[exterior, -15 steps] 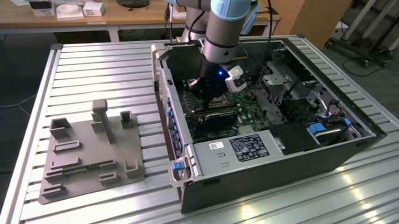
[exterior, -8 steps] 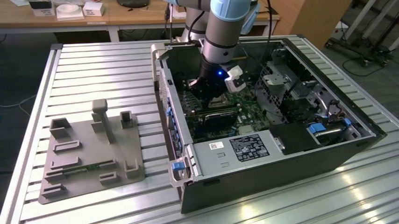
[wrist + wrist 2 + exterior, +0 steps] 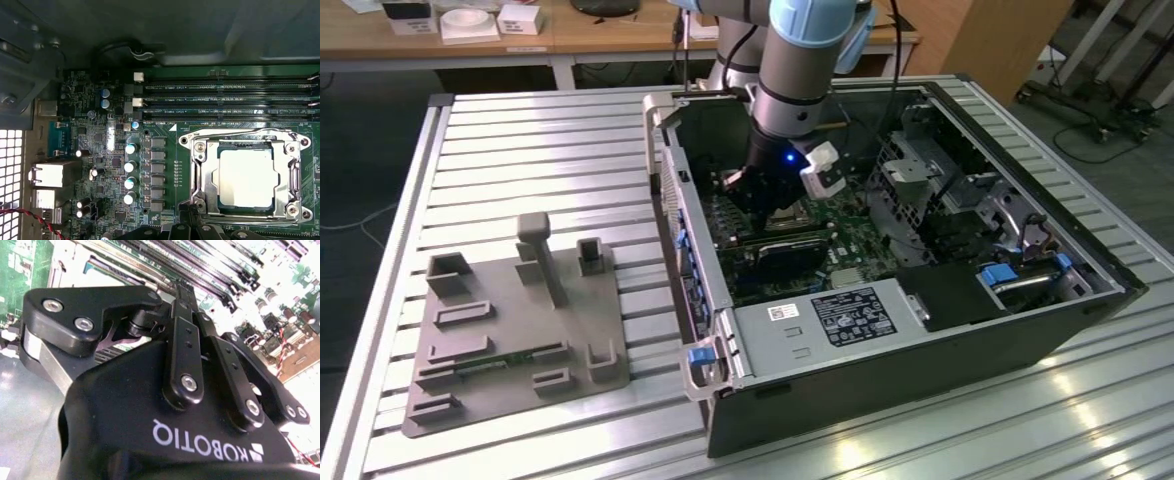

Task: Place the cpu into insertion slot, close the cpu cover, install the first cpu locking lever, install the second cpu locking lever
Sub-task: 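Install the second cpu locking lever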

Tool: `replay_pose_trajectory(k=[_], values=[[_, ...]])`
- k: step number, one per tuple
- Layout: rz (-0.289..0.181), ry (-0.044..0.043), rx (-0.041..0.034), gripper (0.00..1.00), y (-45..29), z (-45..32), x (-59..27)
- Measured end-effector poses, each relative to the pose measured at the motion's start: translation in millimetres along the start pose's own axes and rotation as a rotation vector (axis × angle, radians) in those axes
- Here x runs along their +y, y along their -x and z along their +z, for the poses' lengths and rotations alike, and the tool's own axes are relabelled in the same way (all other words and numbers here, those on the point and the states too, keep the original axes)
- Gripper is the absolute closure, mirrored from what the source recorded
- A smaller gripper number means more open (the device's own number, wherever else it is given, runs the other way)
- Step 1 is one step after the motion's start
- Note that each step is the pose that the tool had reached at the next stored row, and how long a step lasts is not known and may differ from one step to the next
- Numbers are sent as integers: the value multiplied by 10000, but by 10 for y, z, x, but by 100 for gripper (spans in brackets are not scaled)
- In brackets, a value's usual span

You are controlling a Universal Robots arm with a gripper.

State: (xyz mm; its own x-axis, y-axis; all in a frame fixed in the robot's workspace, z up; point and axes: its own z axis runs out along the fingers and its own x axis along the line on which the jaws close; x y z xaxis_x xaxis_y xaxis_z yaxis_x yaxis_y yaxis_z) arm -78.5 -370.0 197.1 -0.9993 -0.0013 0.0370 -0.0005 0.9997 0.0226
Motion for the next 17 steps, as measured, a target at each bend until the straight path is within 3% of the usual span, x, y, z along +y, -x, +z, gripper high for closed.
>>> replay_pose_trajectory(k=[17], values=[[2,-62,1,90,-1,25,3]])
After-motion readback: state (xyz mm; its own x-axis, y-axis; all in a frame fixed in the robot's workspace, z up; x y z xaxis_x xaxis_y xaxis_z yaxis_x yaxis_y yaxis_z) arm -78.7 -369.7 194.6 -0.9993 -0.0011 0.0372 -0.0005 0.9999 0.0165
